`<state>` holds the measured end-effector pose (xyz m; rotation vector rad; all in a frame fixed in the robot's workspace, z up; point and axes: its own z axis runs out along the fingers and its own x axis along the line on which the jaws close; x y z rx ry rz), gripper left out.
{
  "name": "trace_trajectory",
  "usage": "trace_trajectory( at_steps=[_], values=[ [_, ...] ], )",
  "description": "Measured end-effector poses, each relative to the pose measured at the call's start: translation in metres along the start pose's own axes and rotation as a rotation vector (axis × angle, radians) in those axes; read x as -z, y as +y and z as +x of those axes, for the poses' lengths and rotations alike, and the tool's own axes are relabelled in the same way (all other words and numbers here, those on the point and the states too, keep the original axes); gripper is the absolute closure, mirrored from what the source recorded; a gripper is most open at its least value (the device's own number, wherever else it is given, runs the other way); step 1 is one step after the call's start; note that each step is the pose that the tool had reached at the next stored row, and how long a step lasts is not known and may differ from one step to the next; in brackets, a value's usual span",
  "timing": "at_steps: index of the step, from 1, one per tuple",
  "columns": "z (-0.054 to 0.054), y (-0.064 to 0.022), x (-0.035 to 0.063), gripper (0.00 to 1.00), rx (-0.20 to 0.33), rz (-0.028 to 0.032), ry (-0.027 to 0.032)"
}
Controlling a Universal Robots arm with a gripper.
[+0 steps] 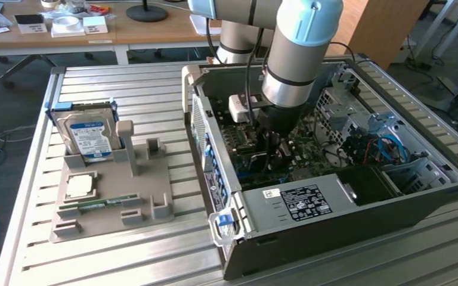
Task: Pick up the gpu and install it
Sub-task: 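Insert the gpu into the slot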
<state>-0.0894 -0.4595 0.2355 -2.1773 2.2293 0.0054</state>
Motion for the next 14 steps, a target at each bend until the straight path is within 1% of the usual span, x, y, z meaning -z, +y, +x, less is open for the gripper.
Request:
trace_trajectory(
  at_steps=[1, 4, 6, 14],
  values=[
    [0.0, 0.0, 0.0, 0.36, 0.0, 0.0, 0.0001],
    [0.0, 0.0, 0.0012, 0.36, 0.0, -0.0002, 0.0004],
    [0.0, -0.0001, 0.0055, 0.36, 0.0, 0.0, 0.0],
    [-0.001, -0.0005, 0.0353, 0.36, 0.0, 0.0, 0.0009]
  ],
)
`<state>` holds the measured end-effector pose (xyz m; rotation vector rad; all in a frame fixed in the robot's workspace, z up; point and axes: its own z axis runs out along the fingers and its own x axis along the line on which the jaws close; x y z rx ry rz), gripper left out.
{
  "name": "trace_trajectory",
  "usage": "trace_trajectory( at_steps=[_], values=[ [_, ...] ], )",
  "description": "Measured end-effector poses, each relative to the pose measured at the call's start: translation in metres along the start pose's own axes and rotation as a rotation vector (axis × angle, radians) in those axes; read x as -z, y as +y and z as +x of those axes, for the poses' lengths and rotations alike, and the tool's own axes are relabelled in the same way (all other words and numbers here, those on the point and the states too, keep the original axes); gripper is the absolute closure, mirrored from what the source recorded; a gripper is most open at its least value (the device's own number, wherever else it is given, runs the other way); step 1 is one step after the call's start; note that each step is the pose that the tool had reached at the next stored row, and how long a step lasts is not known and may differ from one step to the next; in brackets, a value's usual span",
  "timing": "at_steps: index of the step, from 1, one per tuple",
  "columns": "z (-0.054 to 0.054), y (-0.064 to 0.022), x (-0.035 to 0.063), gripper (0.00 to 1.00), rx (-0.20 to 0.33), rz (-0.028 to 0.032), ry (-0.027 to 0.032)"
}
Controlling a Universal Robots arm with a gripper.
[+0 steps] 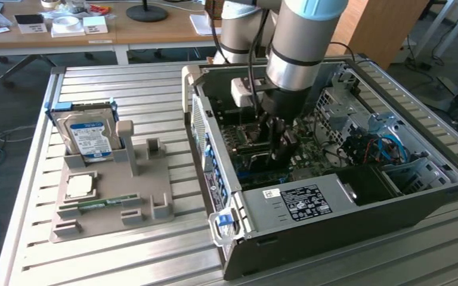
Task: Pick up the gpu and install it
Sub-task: 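Insert the gpu into the slot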
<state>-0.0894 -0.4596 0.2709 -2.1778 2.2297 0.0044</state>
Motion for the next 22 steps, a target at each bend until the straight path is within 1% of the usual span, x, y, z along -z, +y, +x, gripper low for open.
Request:
trace_trajectory(
  at_steps=[2, 7, 12, 15, 22],
  values=[
    [0.0, -0.0002, 0.0079, 0.36, 0.0, 0.0, 0.0009],
    [-0.001, -0.0004, 0.0253, 0.36, 0.0, 0.0001, 0.0057],
    [-0.001, -0.0006, 0.0376, 0.36, 0.0, 0.0003, 0.0101],
    [-0.001, -0.0006, 0.0414, 0.36, 0.0, 0.0003, 0.0125],
    [-0.001, -0.0006, 0.0416, 0.36, 0.0, 0.0003, 0.0127]
  ],
)
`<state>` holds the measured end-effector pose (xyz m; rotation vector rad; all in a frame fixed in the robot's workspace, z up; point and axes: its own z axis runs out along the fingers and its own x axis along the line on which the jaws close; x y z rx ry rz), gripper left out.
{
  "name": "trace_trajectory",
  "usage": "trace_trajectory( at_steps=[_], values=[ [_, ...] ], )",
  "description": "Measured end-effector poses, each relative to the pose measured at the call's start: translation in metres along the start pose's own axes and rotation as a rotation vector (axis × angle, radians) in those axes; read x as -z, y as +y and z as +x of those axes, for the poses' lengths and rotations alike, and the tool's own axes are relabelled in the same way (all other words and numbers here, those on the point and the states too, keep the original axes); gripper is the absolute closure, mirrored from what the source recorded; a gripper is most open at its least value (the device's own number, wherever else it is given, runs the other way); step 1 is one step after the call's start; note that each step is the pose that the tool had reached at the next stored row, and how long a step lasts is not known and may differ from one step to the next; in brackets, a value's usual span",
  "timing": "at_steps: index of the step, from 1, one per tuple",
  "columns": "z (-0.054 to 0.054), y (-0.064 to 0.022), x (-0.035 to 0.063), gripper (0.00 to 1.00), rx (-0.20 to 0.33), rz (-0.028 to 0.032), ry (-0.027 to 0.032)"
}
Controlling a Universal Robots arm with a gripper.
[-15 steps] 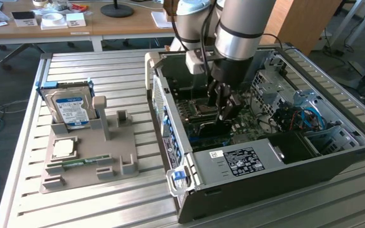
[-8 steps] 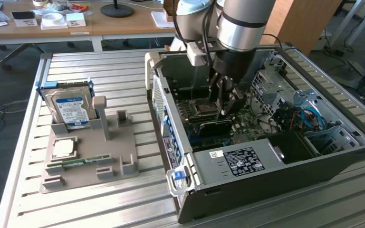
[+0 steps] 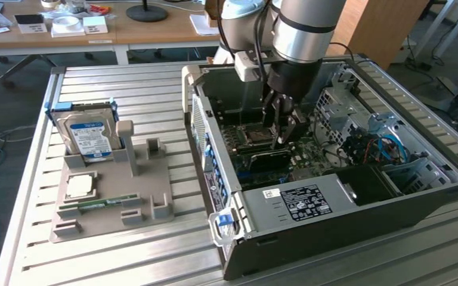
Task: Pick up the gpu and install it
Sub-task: 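Press down on the gpu until it lock into place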
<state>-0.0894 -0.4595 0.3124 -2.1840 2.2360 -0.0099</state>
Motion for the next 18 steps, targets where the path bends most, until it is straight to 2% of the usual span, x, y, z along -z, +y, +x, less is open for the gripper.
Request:
trace_trajectory(
  at_steps=[13, 14, 15, 18],
  values=[
    [0.0, 0.0, 0.0, 0.38, 0.0, -0.0001, 0.0],
    [0.0, 0.0, 0.0, 0.44, 0.0, 0.0, 0.0],
    [0.0, 0.0, 0.0, 0.44, 0.0, 0.0, 0.0],
    [0.0, 0.0, 0.0, 0.56, 0.0, 0.0, 0.0]
  ],
)
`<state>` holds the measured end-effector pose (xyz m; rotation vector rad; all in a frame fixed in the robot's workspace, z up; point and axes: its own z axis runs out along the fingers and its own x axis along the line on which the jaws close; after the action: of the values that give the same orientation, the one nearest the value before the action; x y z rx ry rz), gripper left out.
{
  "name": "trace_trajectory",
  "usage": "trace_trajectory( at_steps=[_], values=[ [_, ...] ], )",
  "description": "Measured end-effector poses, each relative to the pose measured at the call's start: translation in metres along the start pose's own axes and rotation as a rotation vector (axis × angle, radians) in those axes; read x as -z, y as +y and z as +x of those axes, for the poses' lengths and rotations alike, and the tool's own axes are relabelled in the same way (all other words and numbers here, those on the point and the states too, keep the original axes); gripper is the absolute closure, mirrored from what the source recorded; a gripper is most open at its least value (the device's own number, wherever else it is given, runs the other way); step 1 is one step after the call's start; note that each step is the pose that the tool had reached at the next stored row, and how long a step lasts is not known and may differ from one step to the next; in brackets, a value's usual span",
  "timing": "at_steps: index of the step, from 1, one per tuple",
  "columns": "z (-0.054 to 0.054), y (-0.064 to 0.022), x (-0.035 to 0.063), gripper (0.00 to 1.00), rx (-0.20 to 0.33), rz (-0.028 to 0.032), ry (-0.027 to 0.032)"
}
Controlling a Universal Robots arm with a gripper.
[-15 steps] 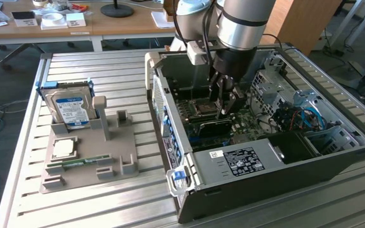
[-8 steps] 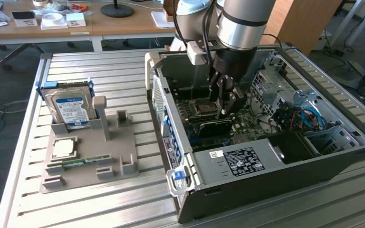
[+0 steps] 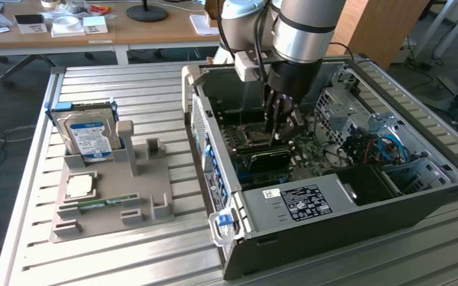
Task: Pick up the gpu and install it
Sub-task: 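Press down on the gpu until it lock into place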
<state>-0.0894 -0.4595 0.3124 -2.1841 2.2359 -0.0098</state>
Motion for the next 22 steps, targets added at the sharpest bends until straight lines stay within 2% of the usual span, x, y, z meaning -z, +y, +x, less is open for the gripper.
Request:
trace_trajectory(
  at_steps=[2, 3, 5, 6, 8, 14, 22],
  values=[
    [0.0, 0.0, 0.0, 0.68, 0.0, 0.0, 0.0],
    [0.0, 0.0, 0.0, 0.68, 0.0, 0.0, 0.0],
    [0.0, 0.0, 0.0, 0.8, 0.0, 0.0, 0.0],
    [0.0, 0.0, 0.0, 0.8, 0.0, 0.0, 0.0],
    [0.0, 0.0, 0.0, 0.89, 0.0, 0.0, 0.0],
    [0.0, 0.0, 0.0, 0.89, 0.0, 0.0, 0.0],
    [0.0001, 0.0001, -0.0059, 0.89, 0.0, -0.0001, 0.0001]
  ],
)
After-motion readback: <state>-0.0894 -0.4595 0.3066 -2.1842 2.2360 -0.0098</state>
